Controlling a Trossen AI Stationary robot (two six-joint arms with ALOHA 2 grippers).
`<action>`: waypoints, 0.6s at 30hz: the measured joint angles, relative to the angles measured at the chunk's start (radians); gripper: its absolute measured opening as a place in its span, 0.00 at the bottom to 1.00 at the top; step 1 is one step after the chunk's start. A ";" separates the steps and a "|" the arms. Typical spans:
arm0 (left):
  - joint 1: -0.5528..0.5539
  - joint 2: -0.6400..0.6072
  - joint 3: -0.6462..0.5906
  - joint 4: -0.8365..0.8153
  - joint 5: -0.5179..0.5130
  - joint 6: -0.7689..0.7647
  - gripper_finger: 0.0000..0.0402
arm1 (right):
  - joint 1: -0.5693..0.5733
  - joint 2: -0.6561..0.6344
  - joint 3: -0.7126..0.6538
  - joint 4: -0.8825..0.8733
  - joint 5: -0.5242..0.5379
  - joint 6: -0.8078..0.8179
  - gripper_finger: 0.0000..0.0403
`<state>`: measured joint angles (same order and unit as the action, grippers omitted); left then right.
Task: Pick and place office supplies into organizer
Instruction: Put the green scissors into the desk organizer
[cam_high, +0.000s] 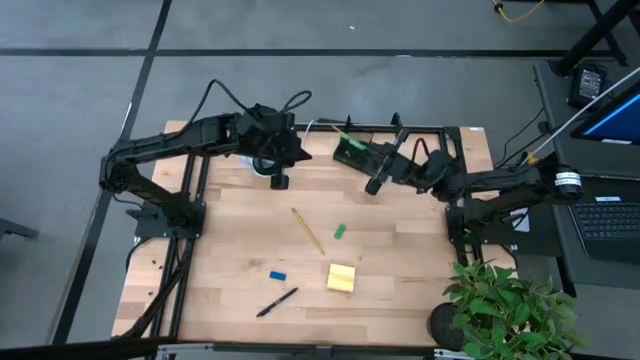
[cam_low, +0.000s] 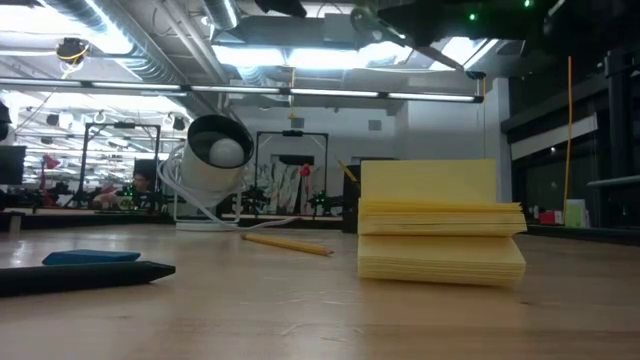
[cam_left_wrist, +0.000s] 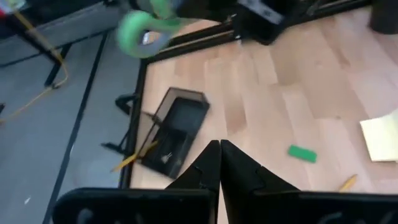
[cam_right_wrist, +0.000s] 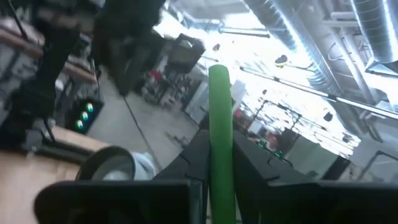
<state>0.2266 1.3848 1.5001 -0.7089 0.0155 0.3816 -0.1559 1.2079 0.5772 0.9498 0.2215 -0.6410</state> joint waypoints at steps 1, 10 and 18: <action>0.006 -0.008 -0.027 0.030 0.018 0.005 0.01 | -0.022 0.000 -0.009 0.021 -0.034 0.024 0.12; 0.074 -0.116 -0.316 0.389 0.070 0.004 0.01 | -0.168 0.050 -0.027 0.107 -0.237 0.177 0.12; 0.141 -0.163 -0.562 0.761 0.128 -0.038 0.01 | -0.251 0.231 0.045 0.183 -0.383 0.255 0.12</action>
<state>0.3678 1.2217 0.9379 0.0520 0.1440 0.3440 -0.4065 1.4384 0.6223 1.1331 -0.1615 -0.3864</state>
